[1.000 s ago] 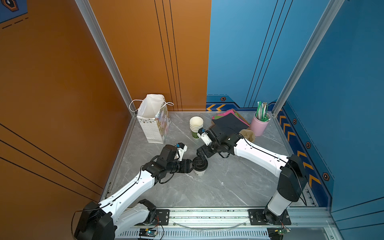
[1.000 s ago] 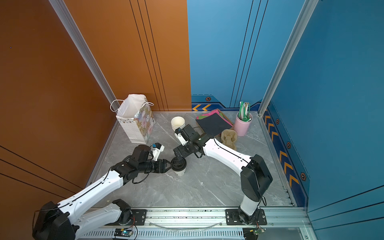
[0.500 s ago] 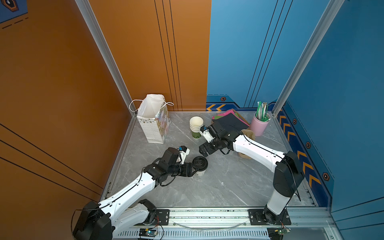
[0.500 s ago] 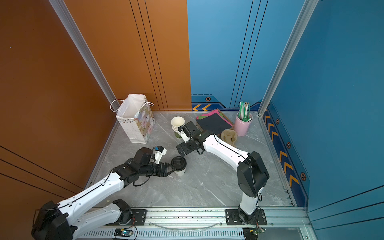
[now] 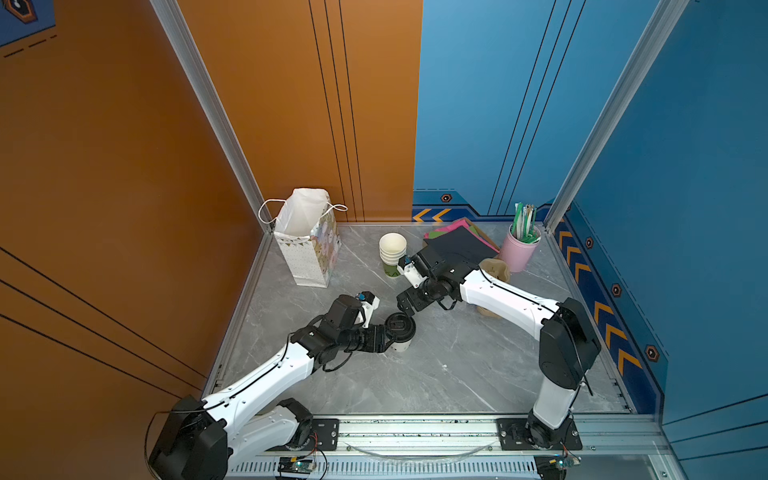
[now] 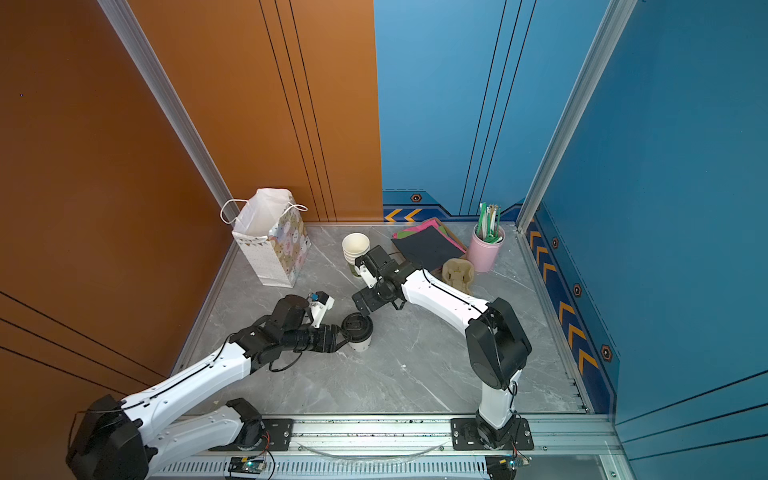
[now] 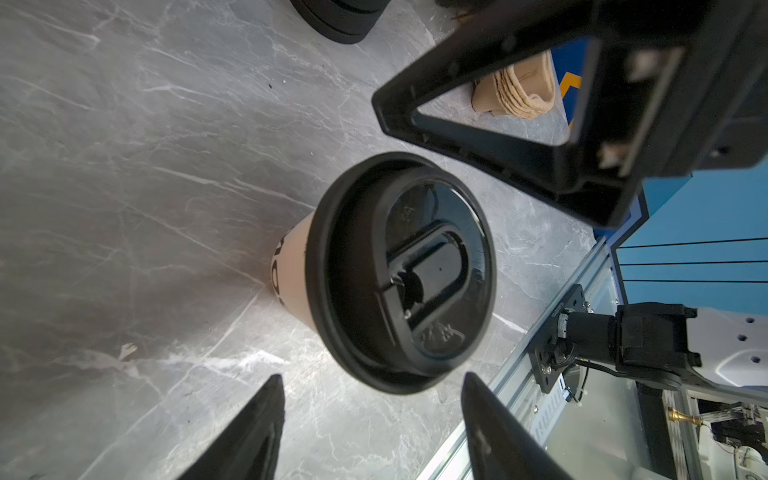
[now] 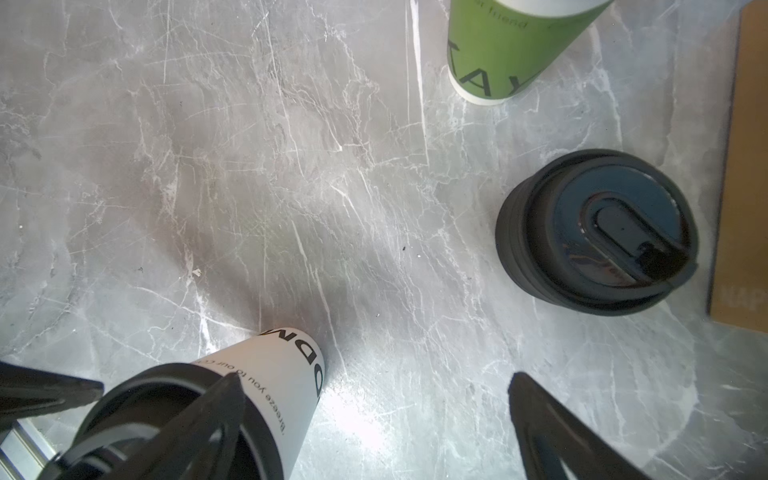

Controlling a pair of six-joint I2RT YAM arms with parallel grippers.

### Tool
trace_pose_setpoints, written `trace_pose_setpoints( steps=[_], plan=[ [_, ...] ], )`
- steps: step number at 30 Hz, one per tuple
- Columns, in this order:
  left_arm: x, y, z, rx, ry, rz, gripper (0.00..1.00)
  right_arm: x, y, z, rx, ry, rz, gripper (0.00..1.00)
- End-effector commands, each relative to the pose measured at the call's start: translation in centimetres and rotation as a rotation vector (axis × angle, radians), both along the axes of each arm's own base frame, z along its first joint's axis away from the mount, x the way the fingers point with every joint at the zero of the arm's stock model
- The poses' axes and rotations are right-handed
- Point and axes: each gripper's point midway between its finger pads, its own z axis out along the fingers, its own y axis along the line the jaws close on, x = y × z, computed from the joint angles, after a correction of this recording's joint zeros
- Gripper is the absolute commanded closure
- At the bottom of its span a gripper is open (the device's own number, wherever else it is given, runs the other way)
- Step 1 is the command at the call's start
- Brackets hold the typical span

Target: Pack the takeout coffee

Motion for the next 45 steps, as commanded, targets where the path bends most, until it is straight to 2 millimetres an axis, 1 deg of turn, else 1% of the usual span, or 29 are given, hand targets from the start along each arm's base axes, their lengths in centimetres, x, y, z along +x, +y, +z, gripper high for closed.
trace_pose_setpoints(
  steps=[1,7,12,20,23,26,31,37,45],
  plan=[
    [0.2,0.7,-0.7,0.044,0.001,0.018,0.32,-0.1,-0.6,0.0,-0.020,-0.001,-0.001,0.00],
    [0.9,1.4,-0.6,0.056,-0.006,0.049,0.32,-0.4,-0.9,0.0,-0.022,0.001,-0.001,0.00],
    [1.4,1.6,-0.6,0.061,-0.008,0.058,0.32,-0.8,-1.2,0.1,-0.021,0.002,-0.003,0.00],
    [2.2,2.1,-1.1,0.079,0.004,0.080,0.32,-1.4,-1.7,0.5,-0.014,-0.001,-0.008,0.00],
    [2.6,2.3,-1.0,0.079,0.002,0.099,0.32,-1.7,-1.9,0.5,-0.016,0.002,-0.011,0.00],
    [3.0,2.2,-0.8,0.075,-0.003,0.100,0.32,-1.9,-2.2,0.4,-0.018,0.004,-0.015,0.00],
    [3.3,2.2,-1.1,0.084,0.006,0.099,0.32,-2.4,-2.4,0.4,-0.017,0.010,-0.019,0.00],
    [3.7,1.7,-0.9,0.073,0.010,0.089,0.32,-2.8,-2.8,0.6,-0.015,0.008,-0.028,0.00],
    [4.0,1.3,0.2,0.051,-0.009,0.081,0.32,-2.1,-3.5,0.9,-0.021,-0.008,-0.055,0.00]
  ],
)
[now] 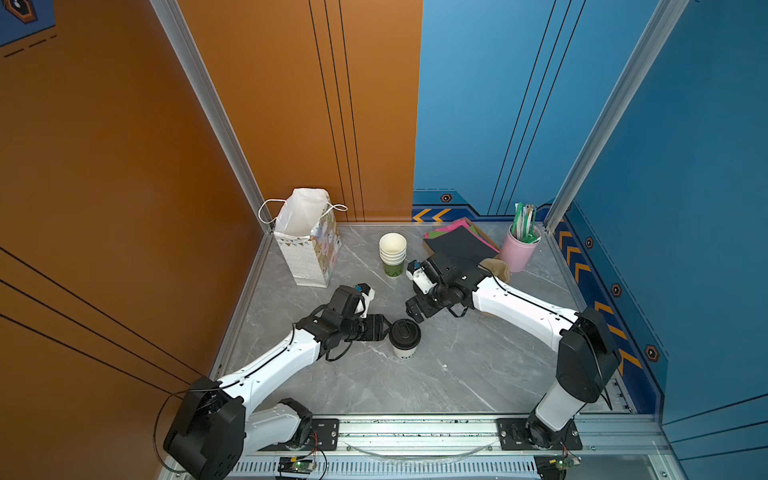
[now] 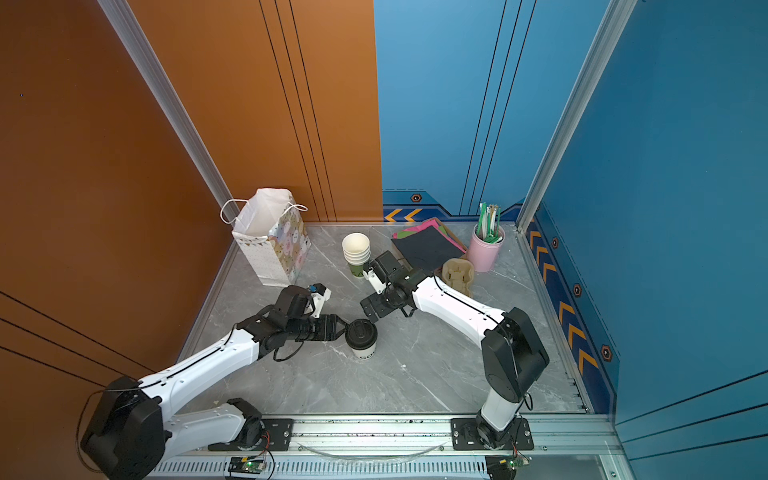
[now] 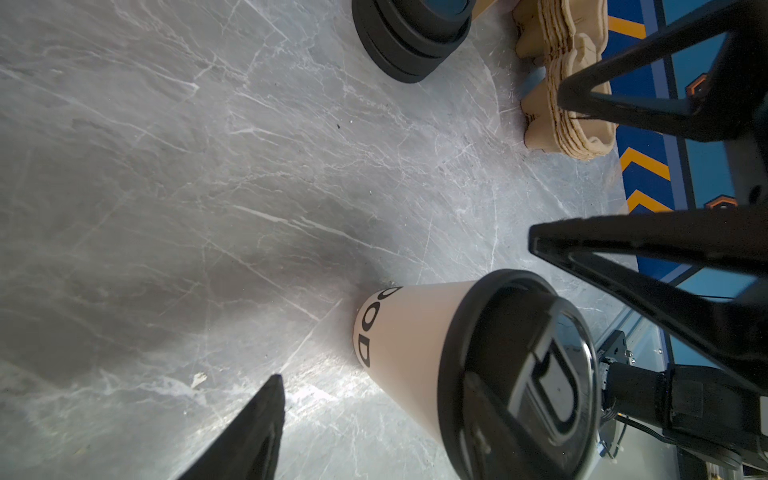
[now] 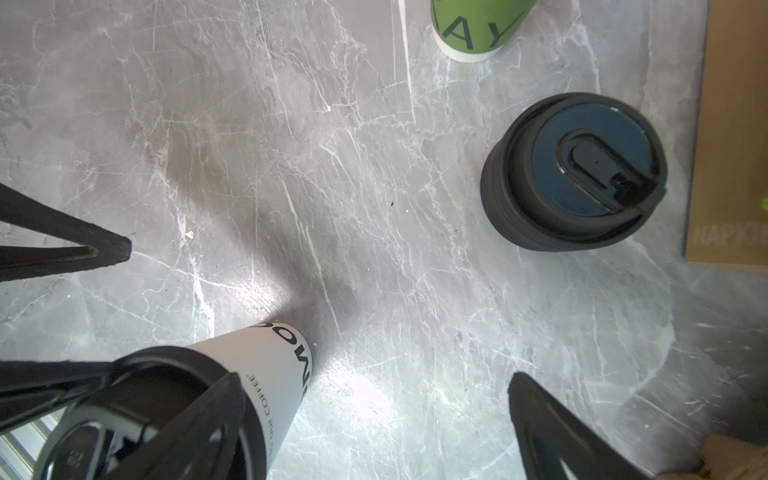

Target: Pack the takeout coffee

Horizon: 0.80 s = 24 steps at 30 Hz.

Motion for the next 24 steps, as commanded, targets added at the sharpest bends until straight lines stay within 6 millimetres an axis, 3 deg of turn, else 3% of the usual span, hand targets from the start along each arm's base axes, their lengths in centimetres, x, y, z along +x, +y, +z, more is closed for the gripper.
trace_pose_setpoints(
  steps=[1,10,15,24],
  plan=[
    [0.5,-0.3,1.5,-0.020,-0.030,-0.009,0.32,-0.1,-1.0,0.8,-0.002,-0.009,-0.039,0.00],
    [-0.2,0.1,3.7,-0.059,-0.070,-0.003,0.31,-0.6,-1.0,2.9,0.048,-0.032,-0.038,0.00],
    [-1.9,-0.4,4.7,-0.127,-0.038,-0.030,0.31,-2.5,-1.0,3.2,0.047,-0.025,-0.004,0.00],
    [-3.5,-1.4,3.0,-0.131,0.043,-0.055,0.35,-5.4,-1.1,1.5,-0.017,0.007,0.024,0.00]
  ],
)
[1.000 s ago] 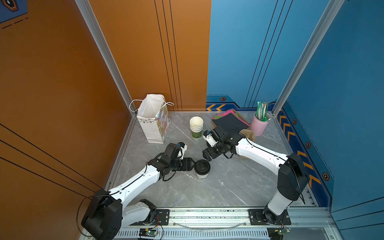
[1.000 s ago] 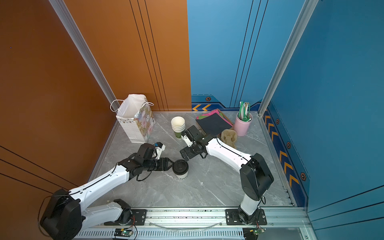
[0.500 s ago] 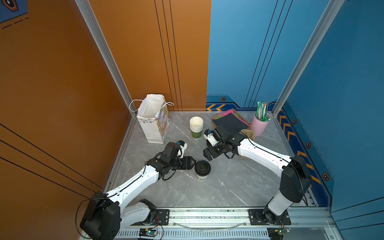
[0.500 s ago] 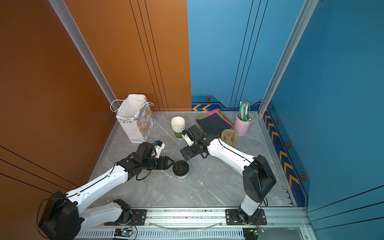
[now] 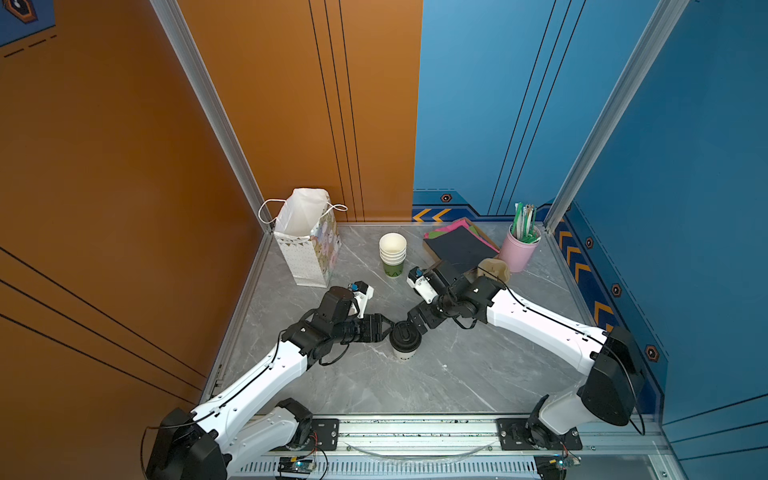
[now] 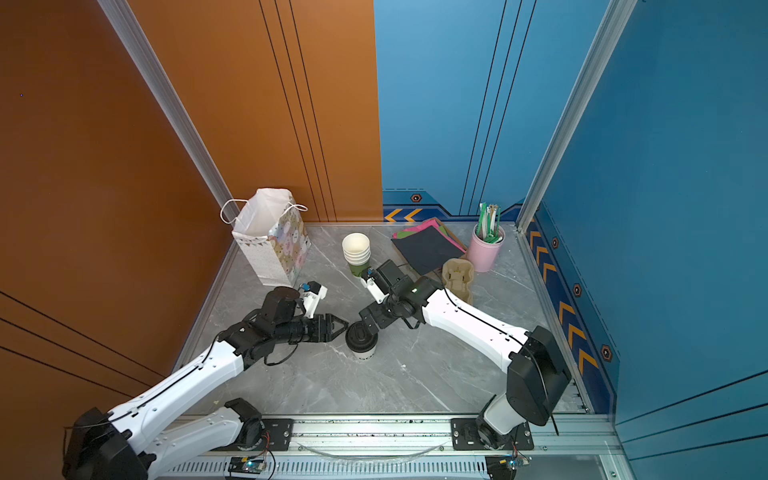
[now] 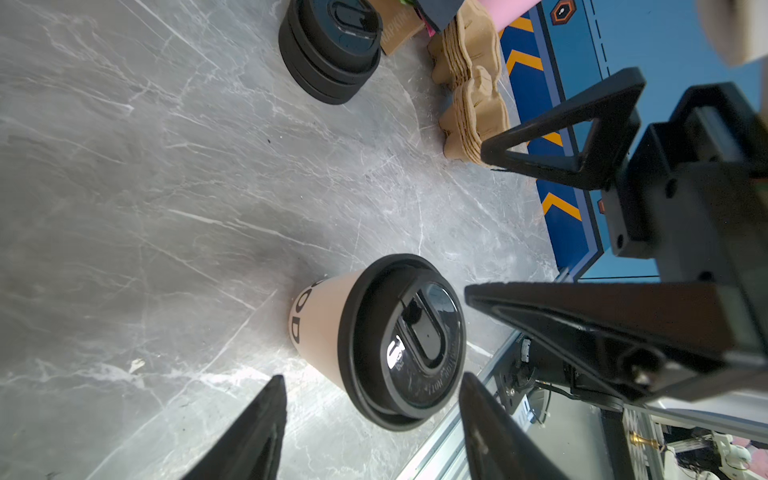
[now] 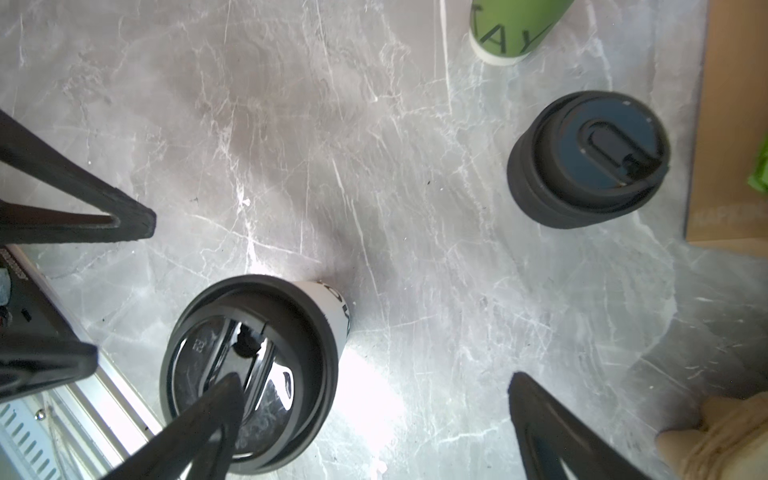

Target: Pack the takeout coffee

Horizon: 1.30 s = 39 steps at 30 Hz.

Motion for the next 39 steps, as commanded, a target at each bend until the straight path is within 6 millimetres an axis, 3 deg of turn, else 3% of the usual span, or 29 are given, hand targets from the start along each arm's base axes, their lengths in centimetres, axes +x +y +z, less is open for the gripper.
trace_pose_setpoints(
  steps=[1,12,33,36,39],
  plan=[
    [-1.2,-0.3,-1.8,0.016,0.083,-0.025,0.37,-1.0,-1.2,-1.1,-0.051,0.031,-0.031,0.00],
    [-1.6,-0.5,-5.0,0.084,0.161,-0.029,0.50,-1.5,-1.3,-2.9,-0.100,0.052,-0.029,0.00],
    [-4.0,1.7,-11.0,0.243,0.298,0.013,0.67,-3.2,-3.2,-6.2,-0.165,0.125,-0.061,0.00],
    [-4.2,1.8,-11.3,0.247,0.303,0.014,0.69,-3.3,-3.3,-6.5,-0.170,0.129,-0.065,0.00],
    [-3.5,1.3,-10.1,0.226,0.270,0.007,0.66,-3.3,-3.3,-6.6,-0.171,0.133,-0.064,0.00]
  ],
)
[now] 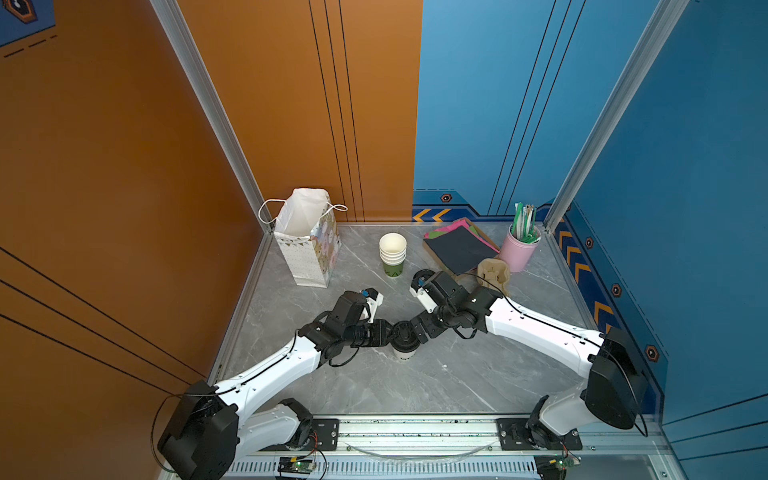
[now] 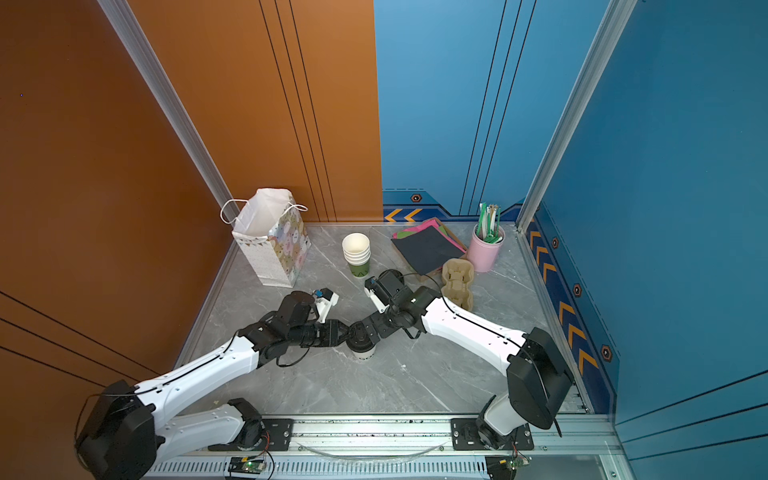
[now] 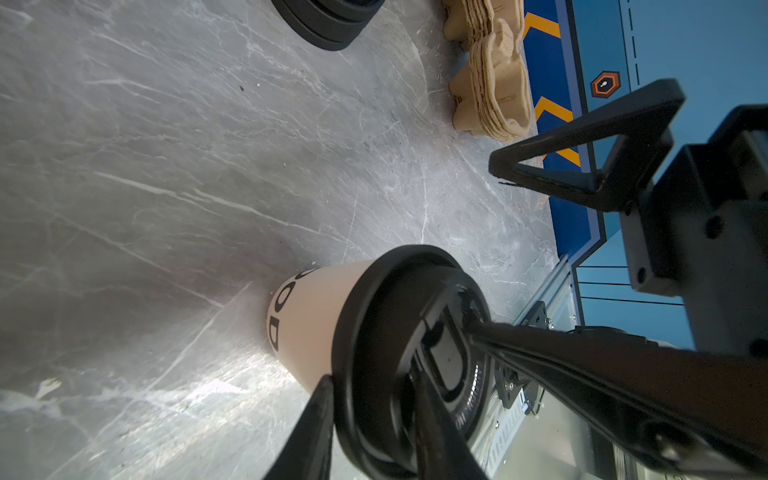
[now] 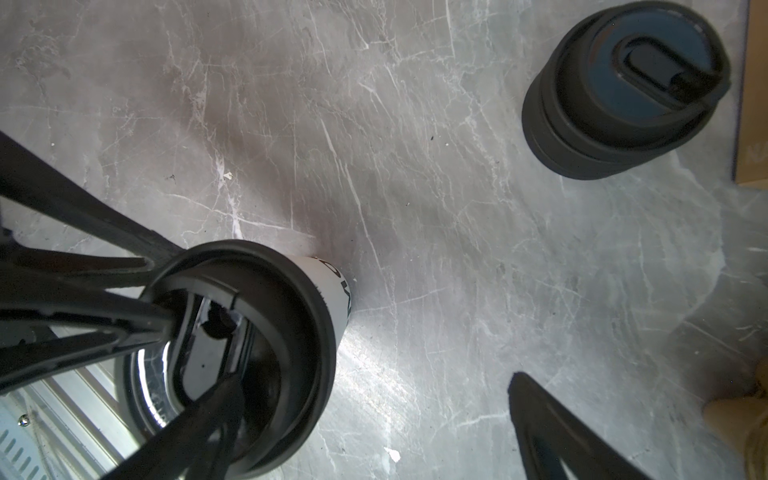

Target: Pack the takeout coffee

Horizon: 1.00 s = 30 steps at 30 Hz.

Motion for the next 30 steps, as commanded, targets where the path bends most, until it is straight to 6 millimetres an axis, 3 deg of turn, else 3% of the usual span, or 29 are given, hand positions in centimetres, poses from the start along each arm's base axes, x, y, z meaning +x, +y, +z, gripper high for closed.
trace_pose_setpoints(
  steps=[1,9,12,18,30],
  plan=[
    [-2.8,3.1,-5.5,0.207,0.152,0.021,0.64,-2.0,-2.6,-4.2,-0.152,0.099,-0.006,0.00],
    [0.2,2.0,1.4,0.064,0.000,0.038,0.49,-1.9,-2.8,-4.5,-0.166,0.102,-0.008,0.00],
    [0.6,2.3,2.8,0.028,-0.020,0.065,0.48,-2.0,-2.7,-4.6,-0.166,0.105,-0.006,0.00],
    [0.0,3.3,1.4,0.028,0.029,0.096,0.54,-1.9,-2.7,-4.6,-0.167,0.103,-0.004,0.00],
    [-0.2,2.5,-0.3,0.046,0.077,0.058,0.60,-1.9,-2.7,-4.6,-0.168,0.103,-0.002,0.00]
  ],
)
